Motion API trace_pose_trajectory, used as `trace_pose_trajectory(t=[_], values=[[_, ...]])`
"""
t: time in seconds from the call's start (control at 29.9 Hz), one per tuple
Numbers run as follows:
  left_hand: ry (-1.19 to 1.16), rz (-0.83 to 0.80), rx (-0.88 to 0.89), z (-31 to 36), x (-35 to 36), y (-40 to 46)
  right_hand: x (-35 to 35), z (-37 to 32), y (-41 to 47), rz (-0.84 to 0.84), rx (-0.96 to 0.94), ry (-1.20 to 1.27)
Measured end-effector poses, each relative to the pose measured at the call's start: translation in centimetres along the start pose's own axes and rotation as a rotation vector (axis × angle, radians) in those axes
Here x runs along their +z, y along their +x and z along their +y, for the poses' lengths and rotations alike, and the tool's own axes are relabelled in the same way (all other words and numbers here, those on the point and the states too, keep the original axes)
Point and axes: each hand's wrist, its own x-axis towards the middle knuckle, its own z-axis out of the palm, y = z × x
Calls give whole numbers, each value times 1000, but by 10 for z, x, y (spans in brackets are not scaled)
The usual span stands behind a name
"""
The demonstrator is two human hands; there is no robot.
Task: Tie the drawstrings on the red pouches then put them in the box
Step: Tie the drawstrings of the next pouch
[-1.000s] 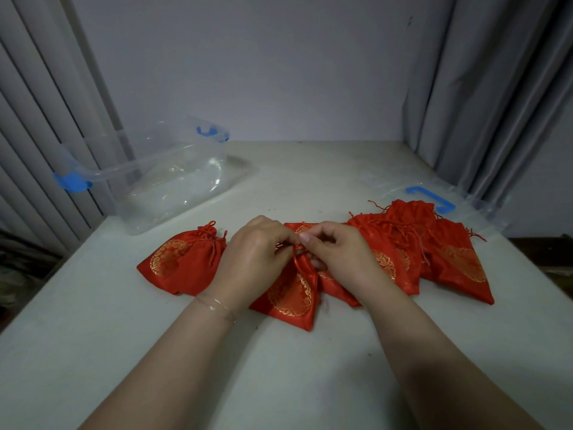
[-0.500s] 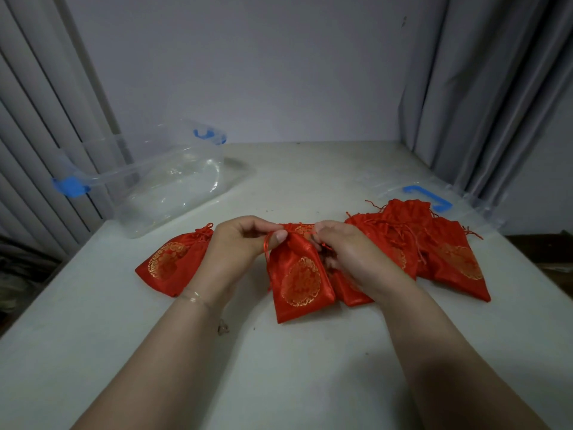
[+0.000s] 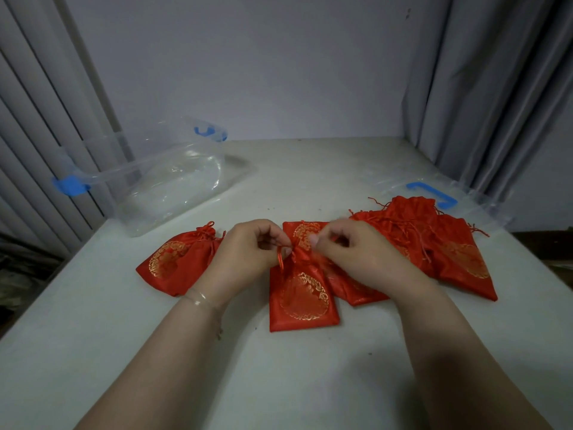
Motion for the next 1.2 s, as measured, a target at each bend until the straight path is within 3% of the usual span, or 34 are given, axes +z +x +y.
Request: trace_pose_trajectory(t=[0.07,0.17,0.37,0.57,0.8,1.0,1.2], values=[[24,-24,69,0,3,0,3,-1,3,104,-40,137],[124,-23,204,-1,5,-1,12,0,5,22,-42,168],[207,-4,425,1,10,-5,14,3,6,33,46,233],[462,87,644,1,12,-5,15,3,7,-15,158,420],[750,230,777,0,11,-5,12,5,6,-103,235,636],[781,295,737,2,11,-4,17,-1,7,15,224,638],[809,259,650,6,6,-4,14,7,12,219,113,288]])
